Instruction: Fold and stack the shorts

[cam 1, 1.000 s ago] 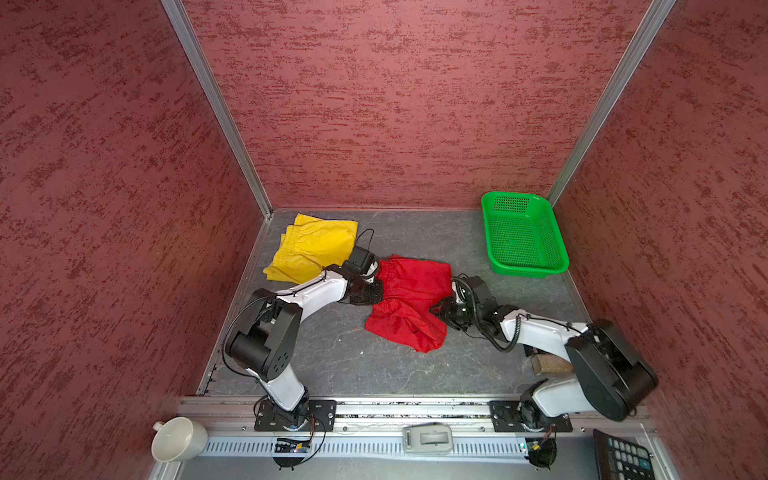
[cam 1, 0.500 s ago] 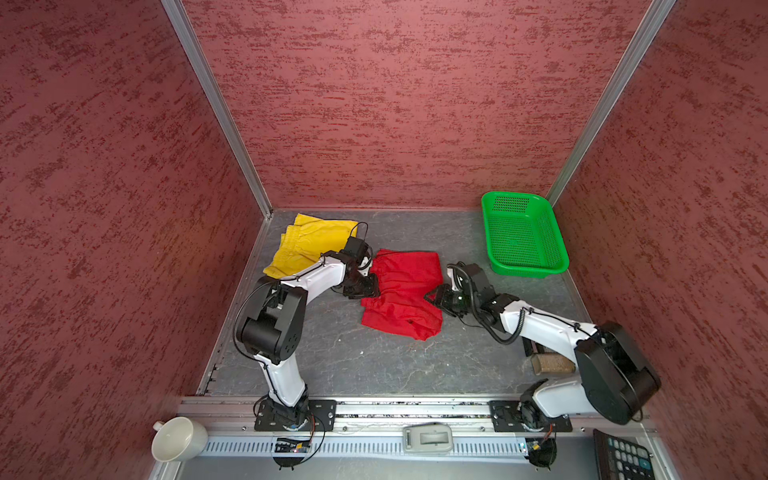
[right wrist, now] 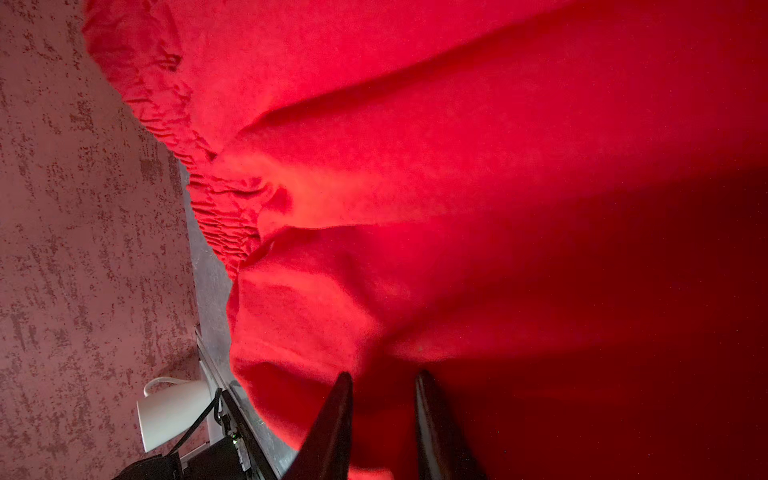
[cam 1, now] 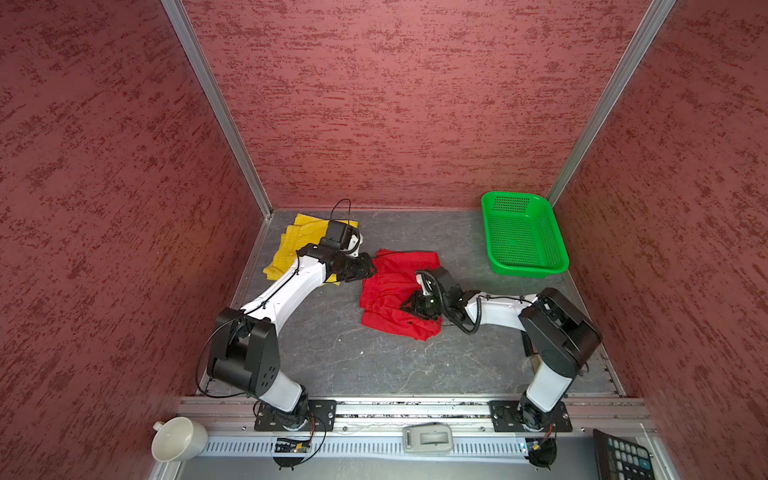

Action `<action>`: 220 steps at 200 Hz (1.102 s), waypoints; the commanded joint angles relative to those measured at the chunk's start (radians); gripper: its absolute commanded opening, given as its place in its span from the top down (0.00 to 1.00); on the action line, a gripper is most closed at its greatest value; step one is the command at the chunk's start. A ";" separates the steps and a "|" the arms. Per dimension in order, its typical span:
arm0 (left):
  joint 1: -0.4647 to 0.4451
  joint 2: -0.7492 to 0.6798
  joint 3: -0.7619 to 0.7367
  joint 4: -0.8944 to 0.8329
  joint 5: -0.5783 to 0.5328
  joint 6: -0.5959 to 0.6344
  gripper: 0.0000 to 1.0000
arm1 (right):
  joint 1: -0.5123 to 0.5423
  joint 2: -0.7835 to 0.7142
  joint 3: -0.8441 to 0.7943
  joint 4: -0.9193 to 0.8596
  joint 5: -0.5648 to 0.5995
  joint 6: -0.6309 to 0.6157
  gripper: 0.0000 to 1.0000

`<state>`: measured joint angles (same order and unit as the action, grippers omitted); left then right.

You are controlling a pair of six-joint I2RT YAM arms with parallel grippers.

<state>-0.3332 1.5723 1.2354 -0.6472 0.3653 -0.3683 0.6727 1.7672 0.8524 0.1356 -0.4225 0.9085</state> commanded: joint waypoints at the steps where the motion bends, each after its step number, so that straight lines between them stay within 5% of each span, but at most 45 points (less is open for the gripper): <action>1: -0.035 0.111 0.028 0.073 0.073 -0.027 0.60 | 0.005 0.026 -0.035 0.093 -0.021 0.034 0.75; 48: -0.032 0.378 0.143 0.175 -0.015 -0.038 0.70 | 0.017 0.068 -0.128 0.164 -0.038 0.060 0.78; 116: 0.016 0.588 0.280 0.212 -0.032 -0.067 0.63 | 0.044 0.075 -0.358 0.217 -0.039 0.105 0.78; 179: 0.033 0.254 0.165 0.113 0.023 -0.075 0.30 | 0.039 -0.173 -0.029 -0.181 0.062 -0.060 0.61; 220: 0.143 -0.018 -0.102 0.135 0.117 -0.151 0.23 | -0.009 -0.129 0.130 -0.257 0.047 -0.116 0.61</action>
<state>-0.2512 1.6493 1.2652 -0.5064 0.4263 -0.4709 0.6941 1.6058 0.9161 0.0036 -0.3992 0.8474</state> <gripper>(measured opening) 0.767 0.395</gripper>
